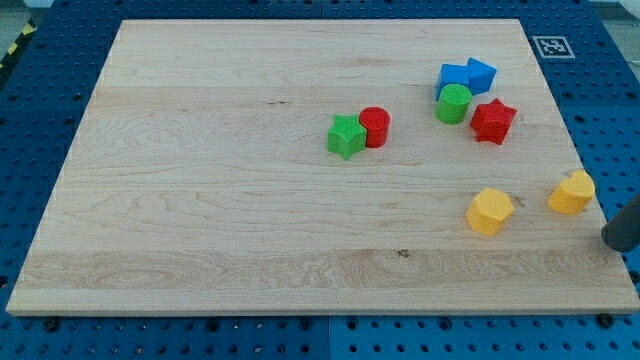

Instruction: Place the heart at the bottom right of the red star

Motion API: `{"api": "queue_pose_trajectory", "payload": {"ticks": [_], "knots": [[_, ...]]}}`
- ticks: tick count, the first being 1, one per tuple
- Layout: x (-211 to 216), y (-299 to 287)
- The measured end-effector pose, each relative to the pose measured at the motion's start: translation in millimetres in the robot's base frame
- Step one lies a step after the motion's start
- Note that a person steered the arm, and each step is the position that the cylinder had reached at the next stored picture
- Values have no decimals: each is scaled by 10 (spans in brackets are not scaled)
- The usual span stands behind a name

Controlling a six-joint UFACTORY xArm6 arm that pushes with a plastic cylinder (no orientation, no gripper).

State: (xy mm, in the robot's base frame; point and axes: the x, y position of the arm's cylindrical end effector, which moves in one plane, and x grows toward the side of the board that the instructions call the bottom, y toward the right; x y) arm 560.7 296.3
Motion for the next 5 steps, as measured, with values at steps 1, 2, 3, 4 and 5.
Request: {"api": "queue_pose_trajectory", "payload": {"ticks": [1,2,3,4,5], "knots": [[-65,-33],[-151,-43],[-193,-43],[-388,-43],[-526,-49]]}}
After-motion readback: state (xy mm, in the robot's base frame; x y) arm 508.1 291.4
